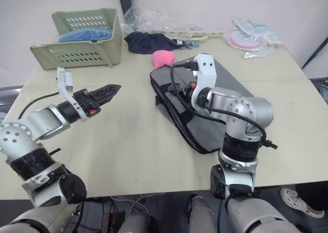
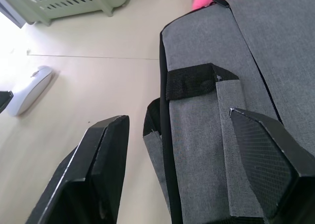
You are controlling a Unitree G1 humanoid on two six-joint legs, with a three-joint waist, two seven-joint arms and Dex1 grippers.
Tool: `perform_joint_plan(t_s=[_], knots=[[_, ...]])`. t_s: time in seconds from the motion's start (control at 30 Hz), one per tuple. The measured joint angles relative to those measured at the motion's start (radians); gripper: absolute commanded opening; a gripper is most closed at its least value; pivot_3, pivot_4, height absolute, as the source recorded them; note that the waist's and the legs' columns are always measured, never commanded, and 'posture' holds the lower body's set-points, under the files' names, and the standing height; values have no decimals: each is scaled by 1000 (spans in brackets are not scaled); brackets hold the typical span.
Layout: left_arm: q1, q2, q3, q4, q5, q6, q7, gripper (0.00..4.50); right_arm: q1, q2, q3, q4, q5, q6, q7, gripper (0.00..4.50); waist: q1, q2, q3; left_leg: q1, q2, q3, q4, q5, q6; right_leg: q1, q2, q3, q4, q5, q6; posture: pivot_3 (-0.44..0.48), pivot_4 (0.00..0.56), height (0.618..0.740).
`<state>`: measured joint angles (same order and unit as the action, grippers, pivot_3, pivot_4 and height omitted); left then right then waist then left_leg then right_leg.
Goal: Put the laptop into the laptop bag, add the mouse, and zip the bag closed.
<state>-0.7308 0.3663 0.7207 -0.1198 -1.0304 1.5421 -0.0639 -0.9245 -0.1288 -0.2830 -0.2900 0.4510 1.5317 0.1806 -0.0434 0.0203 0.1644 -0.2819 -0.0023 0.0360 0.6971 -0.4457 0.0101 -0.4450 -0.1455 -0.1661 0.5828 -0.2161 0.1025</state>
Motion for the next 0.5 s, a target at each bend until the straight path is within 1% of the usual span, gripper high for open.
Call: perform_joint_plan(t_s=[0.07, 0.1, 0.13, 0.17, 0.2, 0.23, 0.27, 0.3, 0.4, 0.43, 0.47, 0.5], knots=[[-6, 63, -18, -9, -8, -15, -47, 3056, -23, -53, -10, -33, 38, 18, 41, 3655, -7, 0, 0, 0, 0, 0, -1, 0, 0, 0, 0, 0, 0, 0, 0, 0, 150, 740], [-6, 115, -44, -16, -15, -28, -88, 3056, -40, -121, -2, -44, 74, 15, 93, 3655, -10, 0, 1, 0, 0, 0, -1, 0, 0, -1, 0, 0, 0, 0, 0, 0, 150, 740], [-7, 150, -53, -22, -17, -37, -111, 3056, -50, -166, -3, -54, 91, 9, 124, 3655, -12, 0, 2, 0, 0, 0, -1, 0, 0, -1, 0, 0, 0, 0, 0, 0, 150, 740], [-13, 227, -78, -22, -23, -58, -172, 3056, -55, -278, 7, -64, 127, -35, 210, 3655, -12, 0, 3, 0, 0, 0, -2, 0, -1, -1, 1, 0, -1, 0, 0, 0, 150, 740], [-14, 287, -85, -22, -23, -73, -213, 3056, -53, -356, 8, -66, 144, -70, 268, 3655, -13, 0, 4, 0, 0, 0, -3, 0, -1, -1, 1, 0, -1, 0, 0, 0, 150, 740], [-12, 376, -104, -21, -21, -104, -287, 3056, -45, -469, 15, -62, 152, -132, 354, 3655, -14, 0, 5, 0, 0, 1, -4, 0, -1, -1, 1, 0, -3, 0, 0, 0, 150, 740], [-8, 441, -114, -21, -18, -130, -340, 3056, -39, -545, 18, -56, 154, -180, 409, 3655, -15, 0, 5, 1, 0, 2, -5, 0, -1, -1, 1, 0, -4, 0, 0, 0, 150, 740], [1, 520, -124, -22, -10, -177, -423, 3056, -36, -623, 27, -45, 153, -252, 483, 3655, -15, 1, 5, 2, 0, 4, -7, 0, -1, -1, 1, 1, -5, 0, 0, 0, 150, 740], [53, 613, -157, -26, 17, -248, -547, 3056, -31, -690, 64, -26, 153, -333, 577, 3655, -17, 1, 5, 2, 0, 7, -12, 0, -1, 1, 2, 3, -8, 0, 0, 0, 150, 740], [99, 666, -185, -24, 44, -289, -622, 3056, -23, -731, 91, -11, 153, -375, 631, 3655, -19, 1, 6, 2, 1, 9, -12, 0, -1, 0, 2, 4, -8, 0, 1, 0, 150, 740], [169, 759, -212, -4, 86, -355, -749, 3056, -18, -802, 135, 28, 149, -442, 728, 3655, -18, 0, 12, 2, 2, 9, -12, 0, -1, 0, 3, 4, -8, 0, 0, 0, 150, 740], [184, 795, -211, 15, 97, -373, -794, 3056, -19, -834, 146, 42, 148, -465, 766, 3655, -17, -1, 16, 1, 3, 9, -11, 0, -1, -1, 4, 4, -8, 0, 0, 0, 150, 740]])
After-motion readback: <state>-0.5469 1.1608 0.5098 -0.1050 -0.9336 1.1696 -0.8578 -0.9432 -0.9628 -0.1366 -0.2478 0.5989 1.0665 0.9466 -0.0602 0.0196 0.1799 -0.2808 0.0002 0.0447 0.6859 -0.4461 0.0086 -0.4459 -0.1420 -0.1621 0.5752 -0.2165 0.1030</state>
